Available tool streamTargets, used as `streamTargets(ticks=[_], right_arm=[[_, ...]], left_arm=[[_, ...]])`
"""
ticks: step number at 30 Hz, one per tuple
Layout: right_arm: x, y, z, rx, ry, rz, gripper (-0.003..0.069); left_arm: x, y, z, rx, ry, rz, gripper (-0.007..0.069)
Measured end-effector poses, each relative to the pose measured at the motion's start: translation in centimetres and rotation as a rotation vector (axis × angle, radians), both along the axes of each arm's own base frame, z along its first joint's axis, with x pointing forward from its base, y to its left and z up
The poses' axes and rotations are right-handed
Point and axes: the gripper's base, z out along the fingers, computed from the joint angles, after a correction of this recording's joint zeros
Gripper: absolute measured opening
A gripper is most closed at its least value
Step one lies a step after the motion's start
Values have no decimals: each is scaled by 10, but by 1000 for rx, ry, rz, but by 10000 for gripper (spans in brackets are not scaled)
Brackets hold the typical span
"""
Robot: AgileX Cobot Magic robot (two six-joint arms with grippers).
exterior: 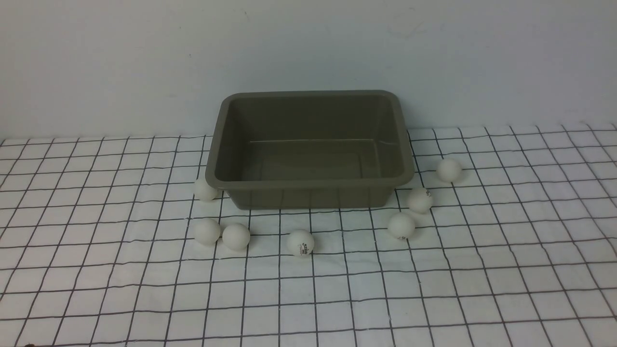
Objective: Put the table tennis balls into the box on the white checkered tablecloth.
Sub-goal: 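Reach for and grasp a ping pong ball on the table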
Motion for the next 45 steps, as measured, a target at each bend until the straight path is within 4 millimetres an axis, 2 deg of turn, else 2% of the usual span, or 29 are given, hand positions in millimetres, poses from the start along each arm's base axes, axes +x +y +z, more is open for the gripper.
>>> streamTargets(ticks=[6,10,11,12,16,19,22,27,32,40,45], right_arm=[[17,3,-3,-62,221,42,512],[37,4,23,-181,310,72,482],[40,4,24,-189,319,75,479],[51,4,37,-232,342,81,469],[71,4,68,-267,349,80,462],[92,2,87,-319,419,79,461],[109,2,94,-357,465,89,461],[145,7,82,-380,568,165,449],[188,19,53,-379,681,326,442],[218,22,34,-411,742,390,442],[248,19,22,-431,768,360,442]], left_arm=[[0,0,0,0,0,0,310],[0,0,0,0,0,0,310],[0,0,0,0,0,0,310],[0,0,0,0,0,0,310],[0,0,0,0,0,0,310],[0,0,0,0,0,0,310],[0,0,0,0,0,0,310],[0,0,0,0,0,0,310],[0,0,0,0,0,0,310],[0,0,0,0,0,0,310],[0,0,0,0,0,0,310]])
